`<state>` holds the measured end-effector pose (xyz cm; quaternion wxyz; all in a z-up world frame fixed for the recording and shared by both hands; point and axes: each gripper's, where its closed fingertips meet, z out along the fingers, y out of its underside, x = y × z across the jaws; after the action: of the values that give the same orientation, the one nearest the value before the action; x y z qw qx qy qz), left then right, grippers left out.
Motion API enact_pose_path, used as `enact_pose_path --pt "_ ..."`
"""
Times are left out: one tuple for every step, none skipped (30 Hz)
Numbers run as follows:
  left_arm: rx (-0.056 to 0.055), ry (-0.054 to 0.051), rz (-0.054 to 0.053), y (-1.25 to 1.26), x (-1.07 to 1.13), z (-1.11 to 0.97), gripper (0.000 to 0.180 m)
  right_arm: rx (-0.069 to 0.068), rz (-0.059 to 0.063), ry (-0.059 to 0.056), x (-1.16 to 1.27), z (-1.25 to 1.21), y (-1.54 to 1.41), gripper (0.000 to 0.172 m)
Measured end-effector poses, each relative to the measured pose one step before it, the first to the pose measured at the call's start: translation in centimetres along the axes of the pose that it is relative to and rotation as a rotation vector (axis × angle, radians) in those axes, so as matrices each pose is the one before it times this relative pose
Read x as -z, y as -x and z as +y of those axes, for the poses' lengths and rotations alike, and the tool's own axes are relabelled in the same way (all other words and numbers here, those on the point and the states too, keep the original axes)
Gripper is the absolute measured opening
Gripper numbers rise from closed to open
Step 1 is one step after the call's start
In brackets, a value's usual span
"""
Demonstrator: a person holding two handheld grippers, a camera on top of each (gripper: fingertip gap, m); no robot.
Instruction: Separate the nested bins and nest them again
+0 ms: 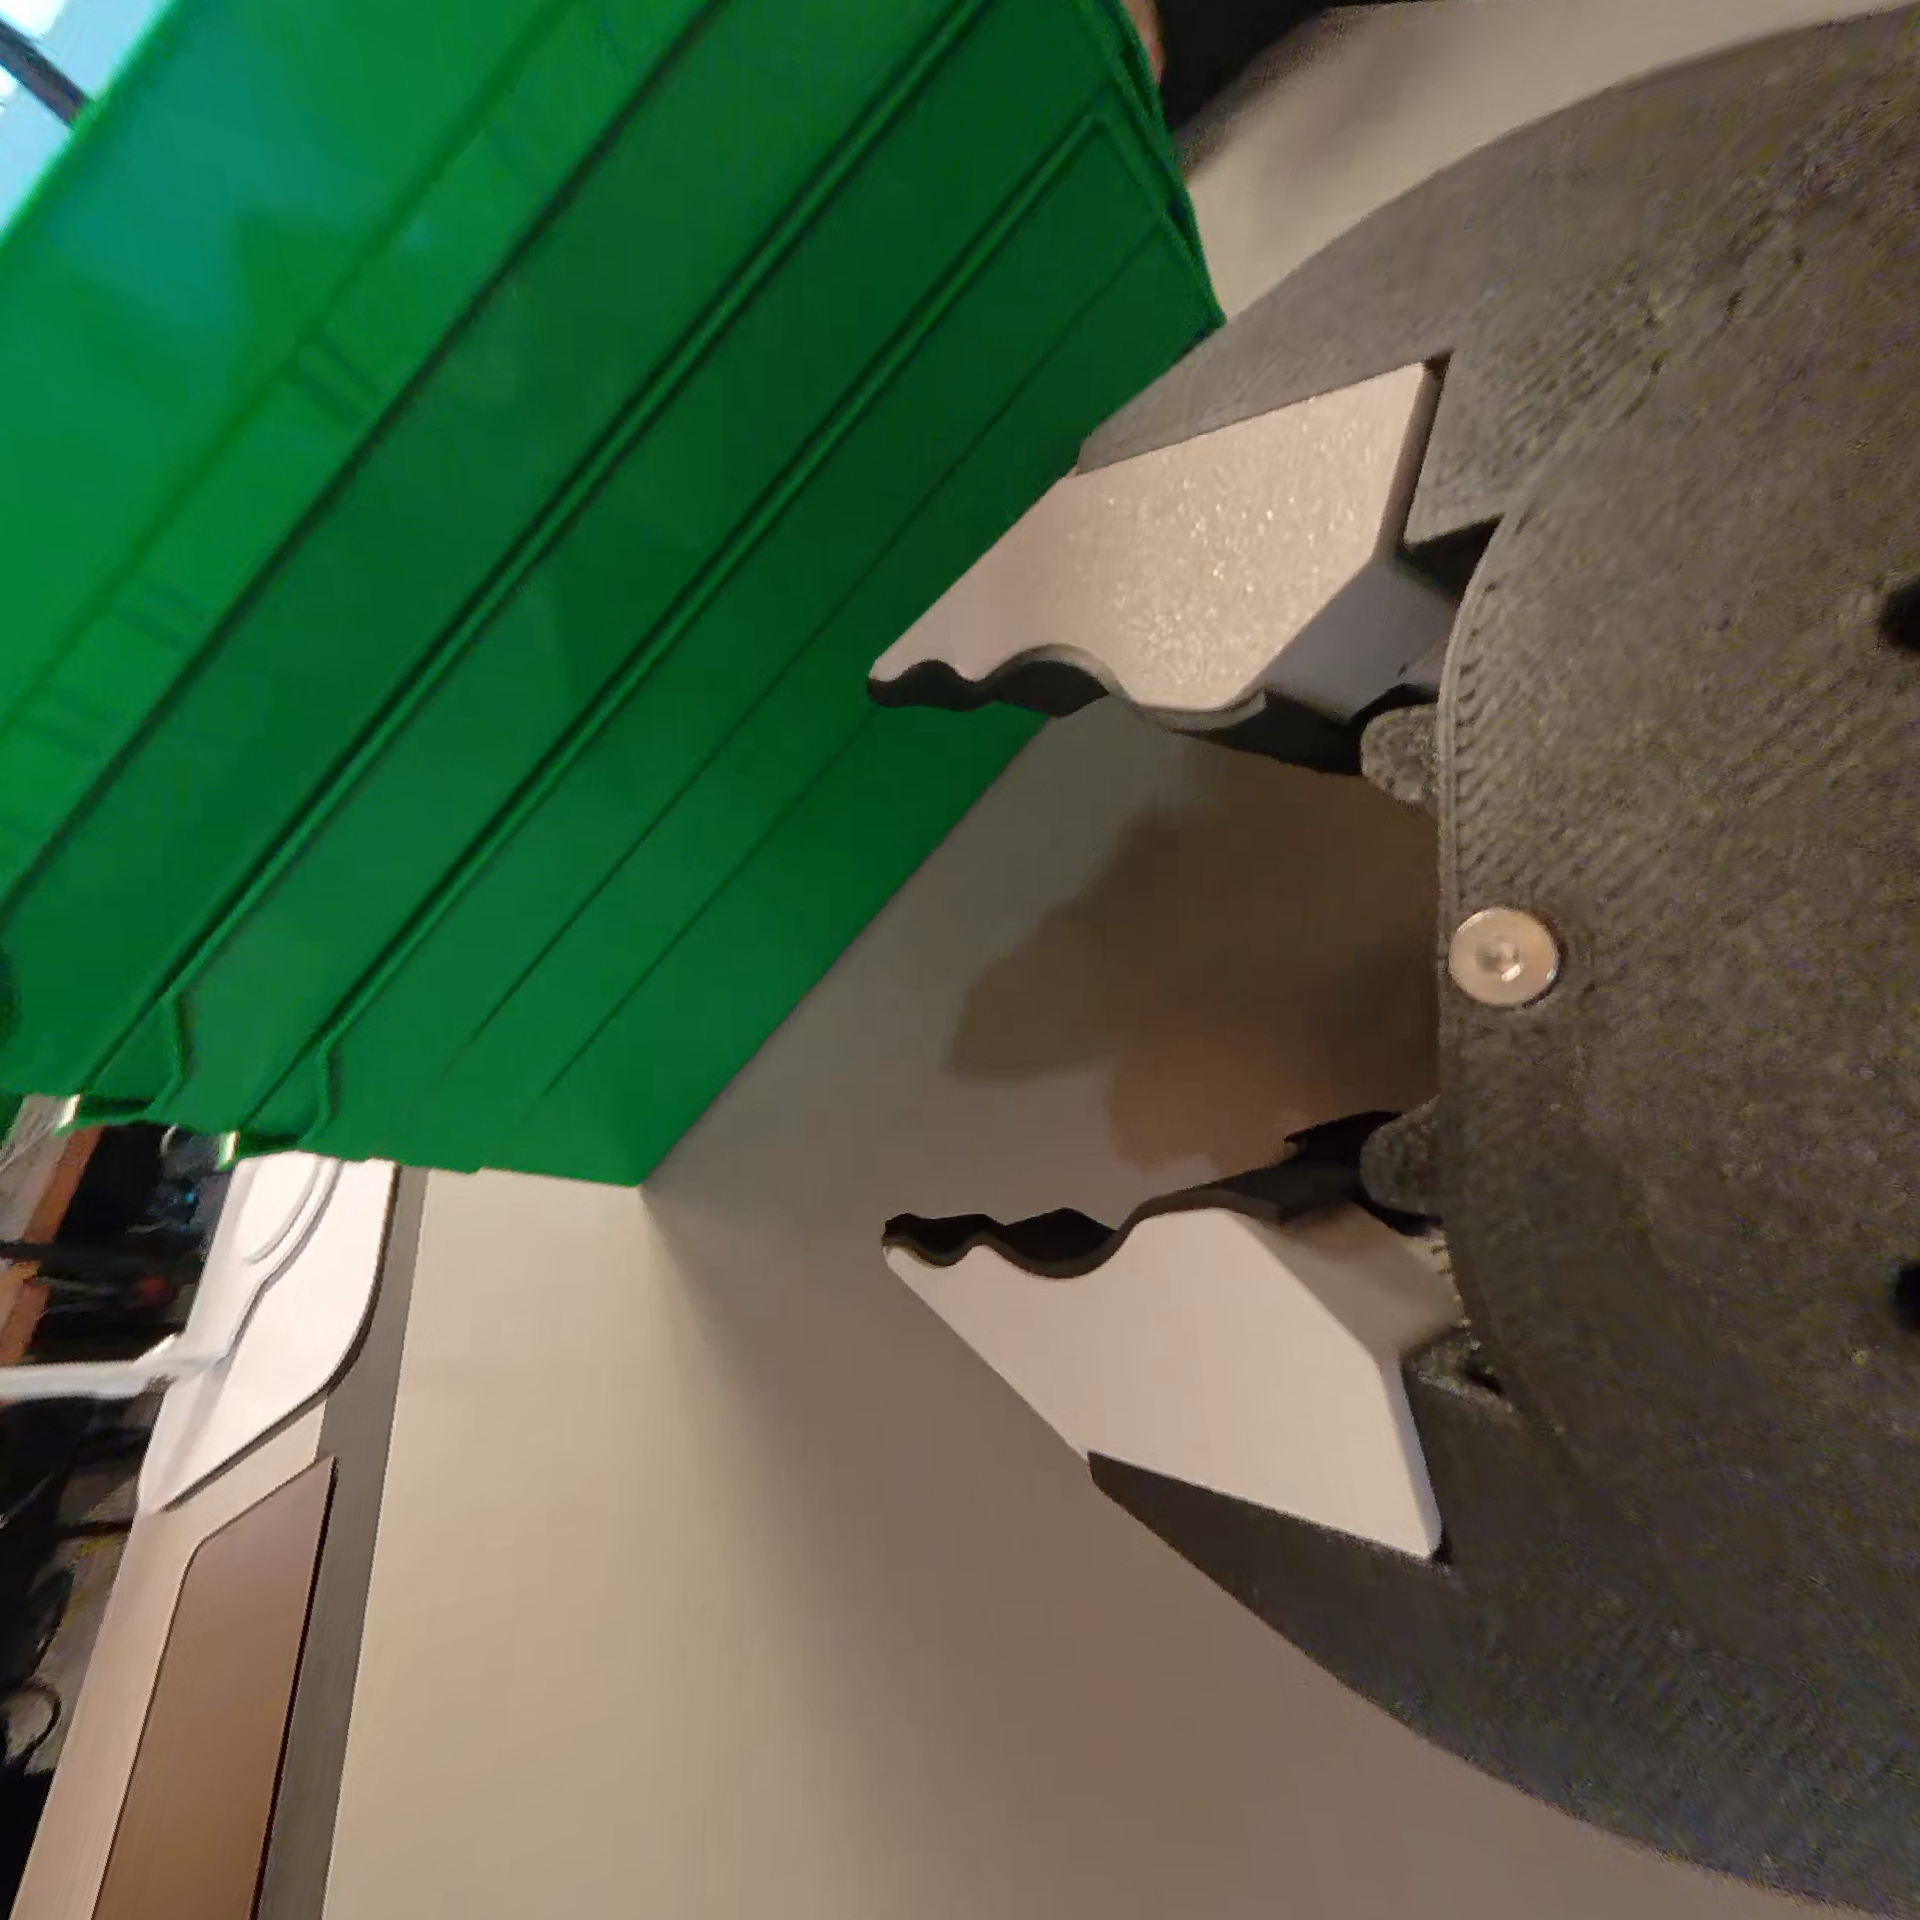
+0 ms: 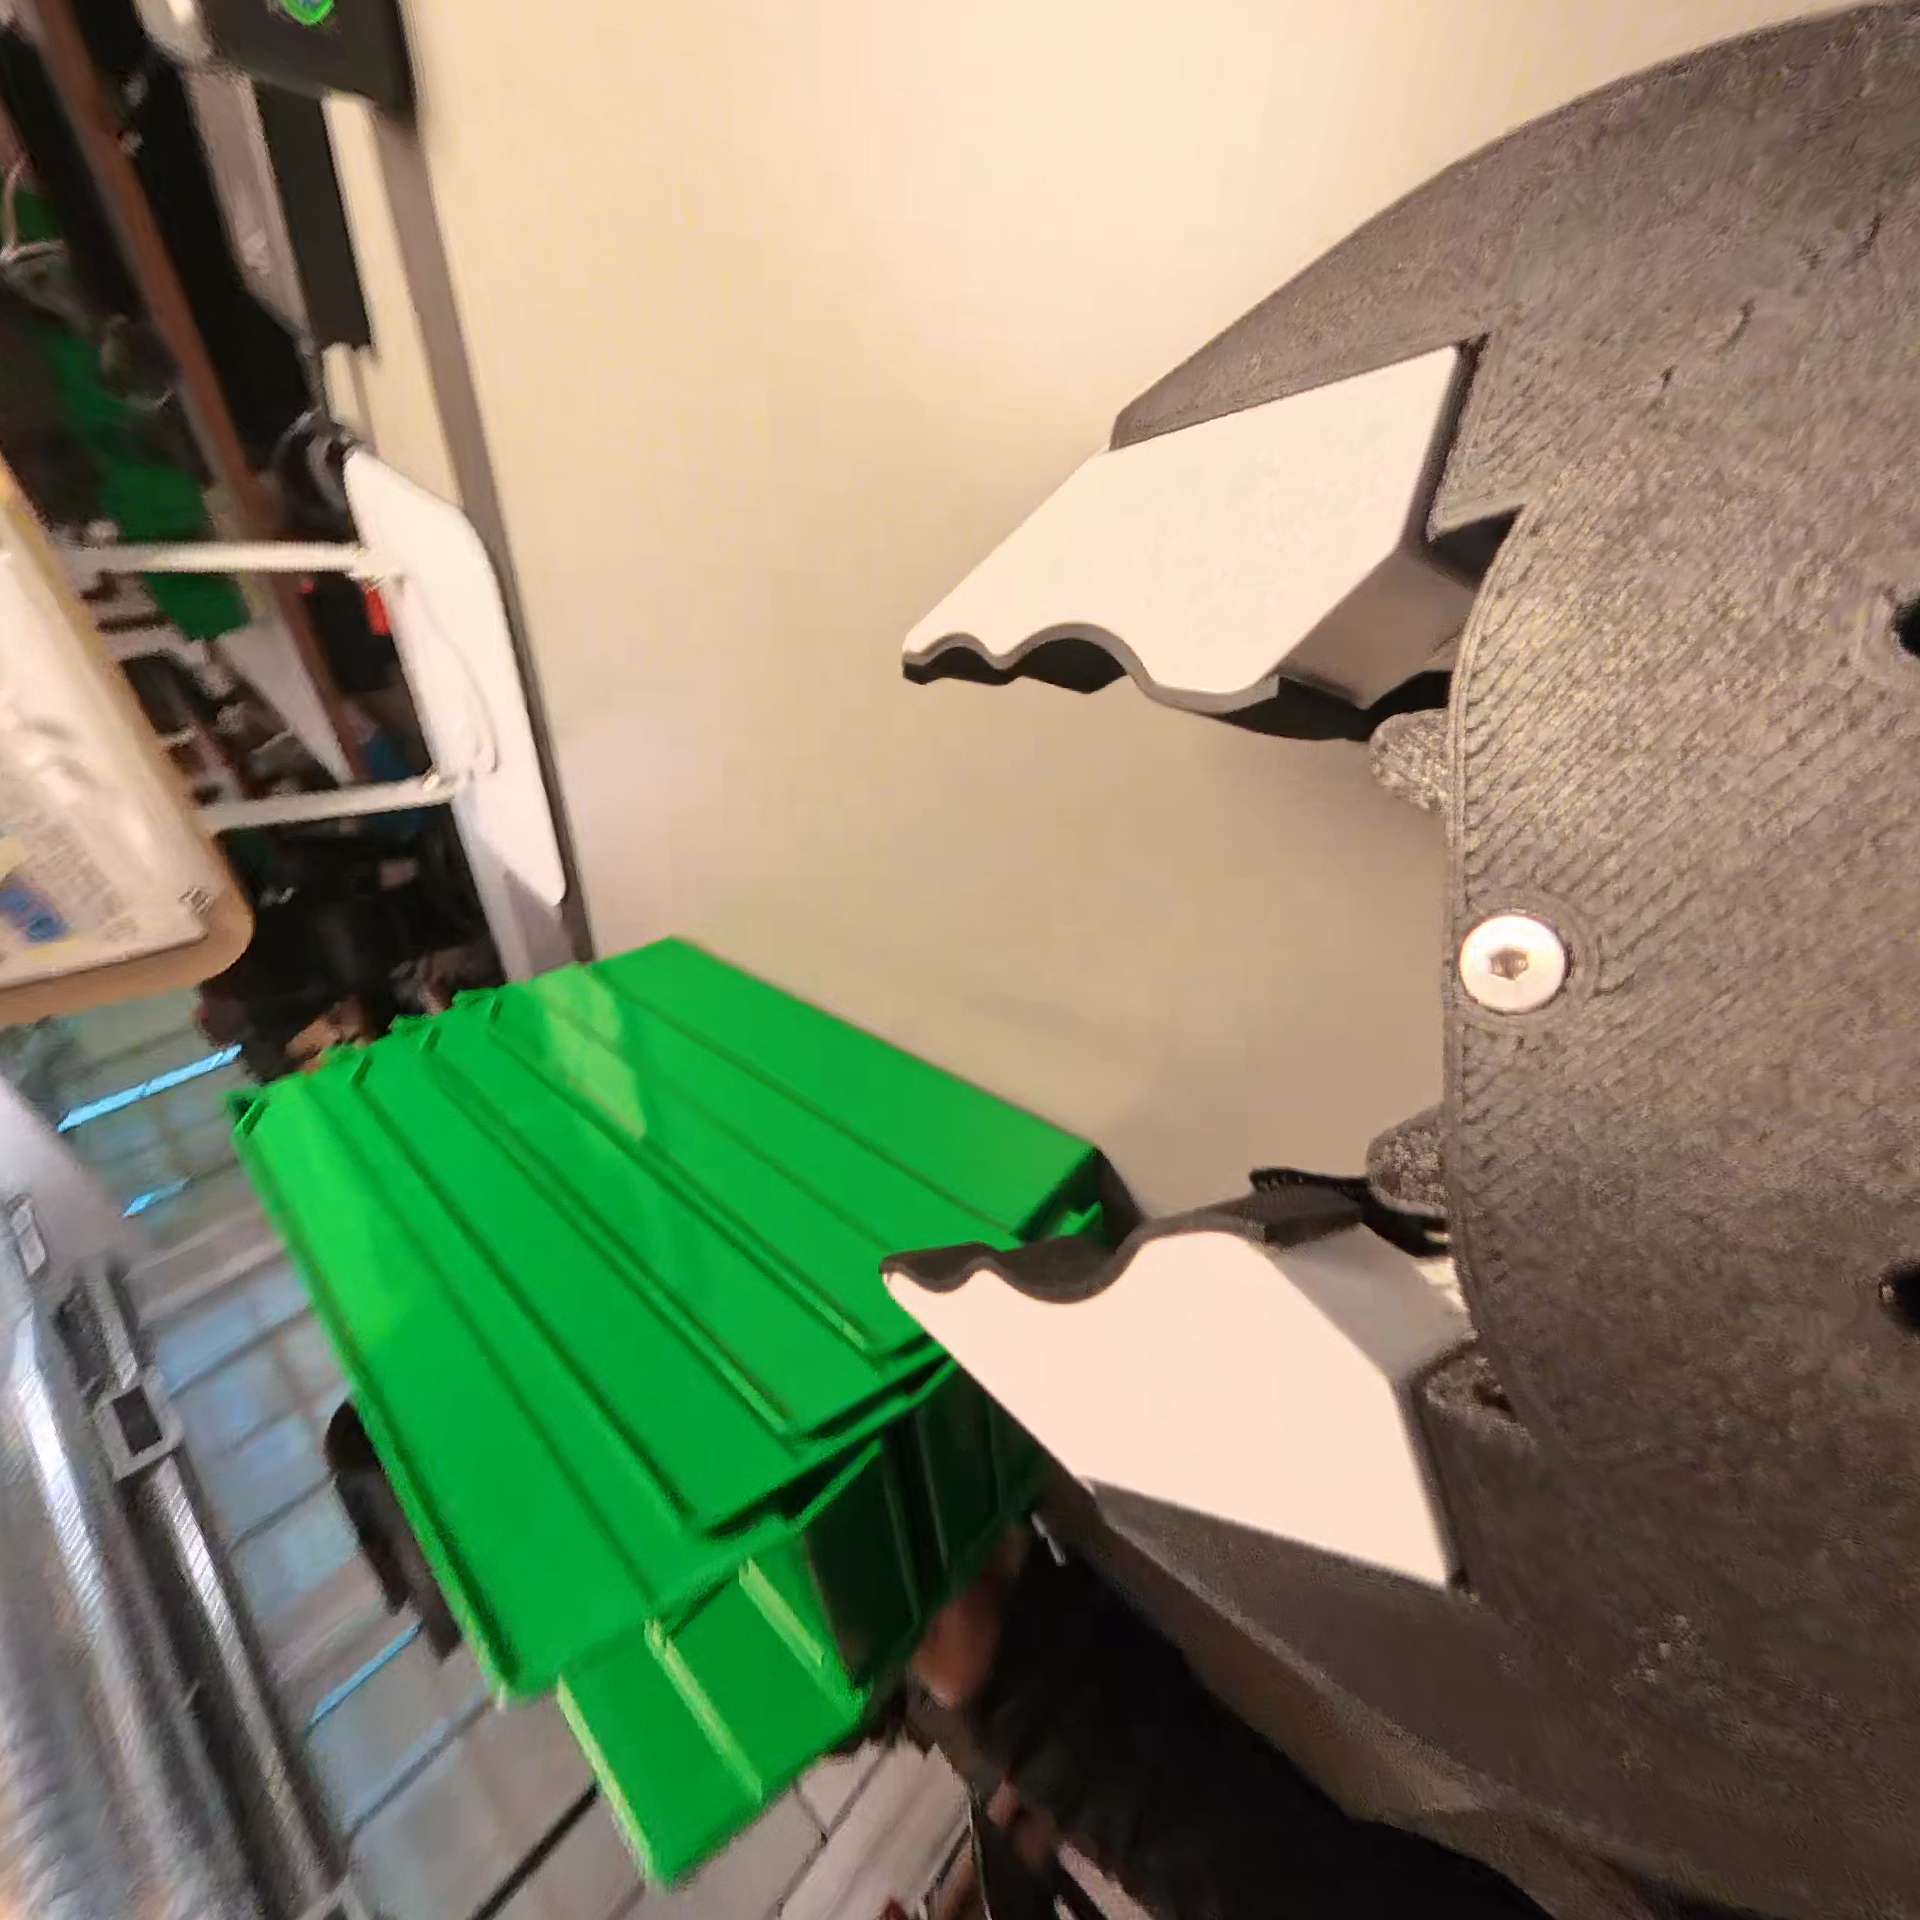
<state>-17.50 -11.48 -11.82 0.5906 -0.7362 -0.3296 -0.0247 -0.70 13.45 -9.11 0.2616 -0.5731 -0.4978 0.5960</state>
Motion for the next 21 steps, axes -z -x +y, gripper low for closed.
enact_pose_path --pt "0.0103 -0.0114 -0.0080 0.150 0.110 -0.125 0.098 -0.0082 0.0211 0.0207 -0.224 0.289 -0.313 0.109" --pt "0.0048 -0.0082 -0.0063 0.074 0.088 -0.074 0.097 -0.0038 0.0005 0.0187 -0.183 0.245 -0.018 0.108" --pt "-0.0013 -0.0063 -0.0083 0.043 0.054 -0.049 0.097 -0.0029 -0.0082 0.0241 -0.146 0.345 0.116 0.108" --pt "-0.0057 -0.0069 -0.0115 0.024 0.080 -0.048 0.097 0.0063 -0.0114 0.0224 -0.120 0.332 0.245 0.108" --pt "-0.0059 -0.0081 -0.0097 -0.064 0.097 -0.026 0.098 0.0208 -0.0100 0.0121 -0.033 0.202 0.378 0.108" --pt "-0.0002 -0.0066 -0.0032 -0.189 0.103 0.046 0.098 0.0265 0.0004 0.0065 0.013 0.153 0.348 0.108" --pt "0.0029 -0.0061 0.0006 -0.293 0.124 0.095 0.098 0.0260 -0.0005 0.0044 -0.004 0.124 0.349 0.107" --pt "0.0024 -0.0077 0.0014 -0.338 0.146 0.088 0.098 0.0218 -0.0027 0.0055 -0.050 0.085 0.293 0.107" --pt "0.0018 -0.0084 0.0025 -0.391 0.166 0.094 0.098 0.0108 -0.0050 0.0070 -0.075 0.097 0.167 0.107" --pt "0.0024 -0.0078 0.0024 -0.394 0.159 0.110 0.098 0.0006 -0.0055 0.0046 -0.043 0.057 0.079 0.107" --pt "0.0037 -0.0079 0.0009 -0.371 0.187 0.121 0.098 -0.0050 -0.0011 -0.0001 -0.005 -0.014 -0.037 0.107" --pt "0.0041 -0.0093 0.0014 -0.364 0.192 0.096 0.098 -0.0041 0.0015 -0.0023 0.021 -0.025 -0.058 0.107" --pt "0.0052 -0.0125 0.0037 -0.393 0.224 0.059 0.098 0.0009 0.0018 -0.0025 0.030 -0.027 -0.015 0.107" --pt "0.0089 -0.0160 0.0073 -0.414 0.264 0.018 0.098 0.0040 0.0023 0.0004 -0.005 0.000 0.016 0.107" --pt "0.0135 -0.0184 0.0096 -0.415 0.297 -0.006 0.098 0.0053 0.0023 0.0047 -0.060 0.065 0.027 0.107" --pt "0.0145 -0.0200 0.0062 -0.343 0.339 -0.030 0.098 0.0054 0.0012 0.0075 -0.083 0.094 0.050 0.107" --pt "0.0088 -0.0208 -0.0025 -0.229 0.362 -0.061 0.097 0.0050 0.0006 0.0078 -0.102 0.098 0.052 0.107" --pt "0.0003 -0.0189 -0.0061 -0.230 0.349 -0.043 0.097 0.0058 0.0015 0.0060 -0.082 0.064 0.048 0.107" --pt "-0.0057 -0.0142 -0.0026 -0.305 0.318 -0.005 0.097 0.0066 0.0032 0.0039 -0.061 0.048 0.030 0.107" --pt "-0.0077 -0.0086 -0.0011 -0.334 0.271 0.076 0.097 0.0051 0.0032 0.0020 -0.042 0.019 0.010 0.107" --pt "-0.0070 -0.0041 -0.0003 -0.333 0.210 0.111 0.097 0.0022 0.0021 0.0011 -0.010 0.025 0.001 0.107"
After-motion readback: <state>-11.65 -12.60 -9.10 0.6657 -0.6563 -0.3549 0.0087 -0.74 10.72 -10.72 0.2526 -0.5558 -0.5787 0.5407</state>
